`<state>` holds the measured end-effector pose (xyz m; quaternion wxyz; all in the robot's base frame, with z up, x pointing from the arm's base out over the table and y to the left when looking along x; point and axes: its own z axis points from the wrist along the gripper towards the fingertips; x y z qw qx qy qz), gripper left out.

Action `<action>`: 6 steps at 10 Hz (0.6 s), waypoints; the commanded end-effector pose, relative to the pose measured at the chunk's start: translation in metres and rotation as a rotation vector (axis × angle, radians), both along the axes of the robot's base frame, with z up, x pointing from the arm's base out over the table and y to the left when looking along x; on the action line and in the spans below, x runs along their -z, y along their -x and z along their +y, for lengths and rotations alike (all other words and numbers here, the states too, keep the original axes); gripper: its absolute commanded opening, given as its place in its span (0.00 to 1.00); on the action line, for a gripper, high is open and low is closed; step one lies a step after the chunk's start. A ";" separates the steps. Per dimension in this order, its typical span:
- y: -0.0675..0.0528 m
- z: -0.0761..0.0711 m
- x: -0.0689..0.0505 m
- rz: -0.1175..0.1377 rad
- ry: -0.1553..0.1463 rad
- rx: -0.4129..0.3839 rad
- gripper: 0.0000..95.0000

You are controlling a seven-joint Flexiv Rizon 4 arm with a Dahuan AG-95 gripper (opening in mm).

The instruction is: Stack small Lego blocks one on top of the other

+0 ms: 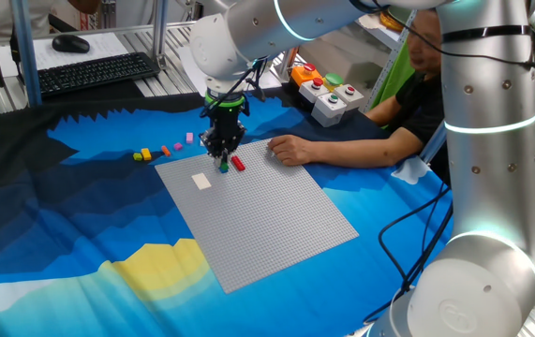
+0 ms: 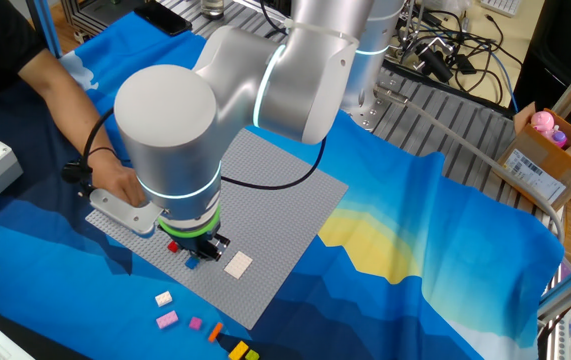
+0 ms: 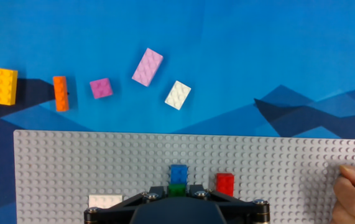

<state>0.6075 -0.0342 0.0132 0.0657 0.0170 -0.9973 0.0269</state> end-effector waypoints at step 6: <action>0.000 -0.003 0.001 -0.001 0.011 -0.006 0.00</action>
